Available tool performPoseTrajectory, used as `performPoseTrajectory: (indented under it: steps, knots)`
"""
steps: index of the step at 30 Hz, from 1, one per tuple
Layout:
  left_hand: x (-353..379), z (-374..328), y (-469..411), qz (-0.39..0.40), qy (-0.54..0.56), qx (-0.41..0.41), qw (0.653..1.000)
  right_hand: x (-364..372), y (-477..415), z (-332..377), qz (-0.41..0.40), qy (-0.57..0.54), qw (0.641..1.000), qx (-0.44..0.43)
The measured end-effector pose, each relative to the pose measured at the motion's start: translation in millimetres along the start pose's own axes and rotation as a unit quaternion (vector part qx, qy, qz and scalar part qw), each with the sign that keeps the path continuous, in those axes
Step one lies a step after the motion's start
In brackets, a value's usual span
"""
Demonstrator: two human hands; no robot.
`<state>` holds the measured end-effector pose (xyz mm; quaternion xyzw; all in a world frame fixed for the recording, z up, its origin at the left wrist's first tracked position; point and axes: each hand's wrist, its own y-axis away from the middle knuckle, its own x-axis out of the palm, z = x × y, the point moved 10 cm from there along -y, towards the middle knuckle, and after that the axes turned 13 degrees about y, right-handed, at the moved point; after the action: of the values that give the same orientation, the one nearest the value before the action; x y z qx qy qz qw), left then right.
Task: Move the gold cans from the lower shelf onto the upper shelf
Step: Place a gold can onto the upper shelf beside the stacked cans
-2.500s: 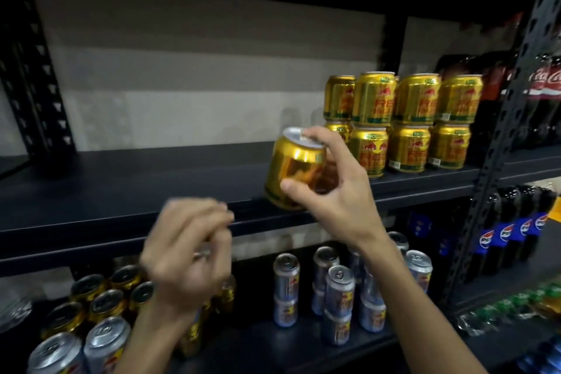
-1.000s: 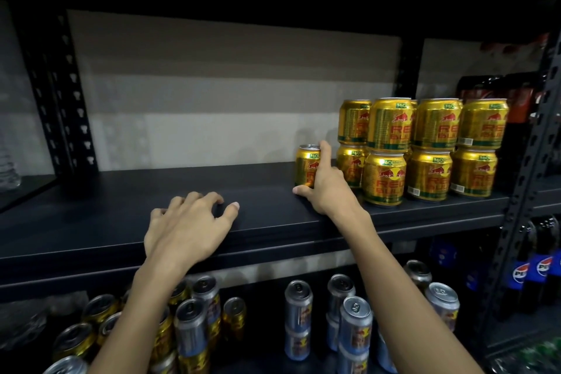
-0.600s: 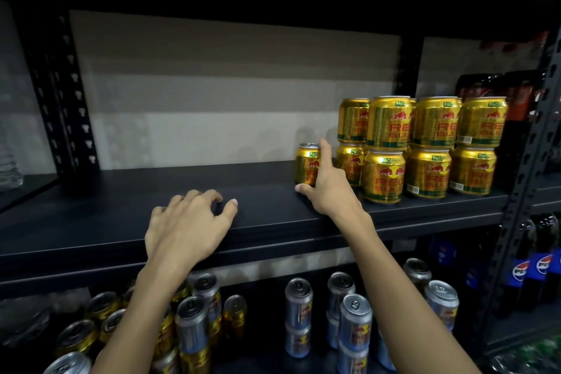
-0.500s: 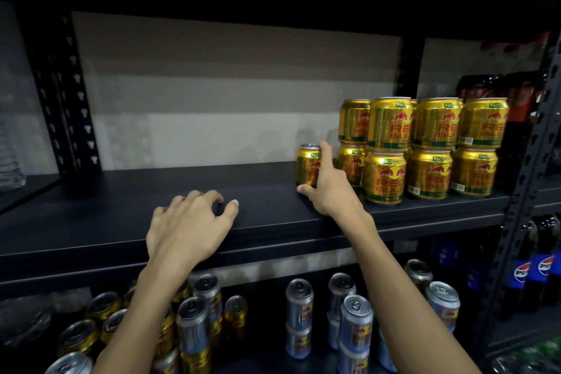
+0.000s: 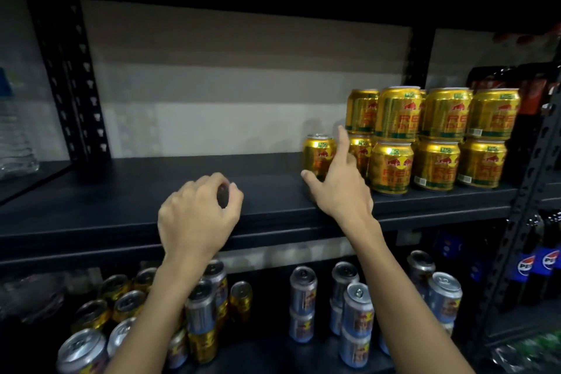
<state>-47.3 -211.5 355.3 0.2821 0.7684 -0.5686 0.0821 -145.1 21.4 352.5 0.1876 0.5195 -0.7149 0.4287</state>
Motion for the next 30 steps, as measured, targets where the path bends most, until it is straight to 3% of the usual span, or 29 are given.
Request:
performPoseTrajectory:
  steps: [2,4,9,12,14,17,21,25,30]
  knots:
    - [-7,-6,24,-0.092,0.029,0.072,0.993,-8,17,0,-0.061,-0.009,0.998,-0.002]
    - [1,-1,51,-0.120,0.055,0.118,0.984,-8,36,-1,-0.111,-0.030,0.993,-0.005]
    - [12,8,93,-0.121,0.146,0.168,0.967,12,87,-7,-0.219,-0.091,0.971,-0.036]
    - [28,26,137,-0.122,0.174,0.195,0.957,36,116,-9,-0.227,-0.151,0.959,-0.080]
    - [59,53,176,-0.069,0.180,0.168,0.967,61,142,-13,-0.217,-0.192,0.951,-0.103]
    - [116,100,233,0.087,0.199,0.065,0.974,113,188,-16,-0.141,-0.229,0.955,-0.124]
    - [165,154,285,0.239,0.169,-0.036,0.955,209,227,-11,0.091,-0.230,0.962,-0.115]
    - [185,190,302,0.291,0.124,-0.097,0.944,292,239,-14,0.284,-0.185,0.938,-0.067]
    - [195,211,311,0.285,0.134,-0.148,0.938,341,227,-15,0.377,-0.124,0.917,-0.042]
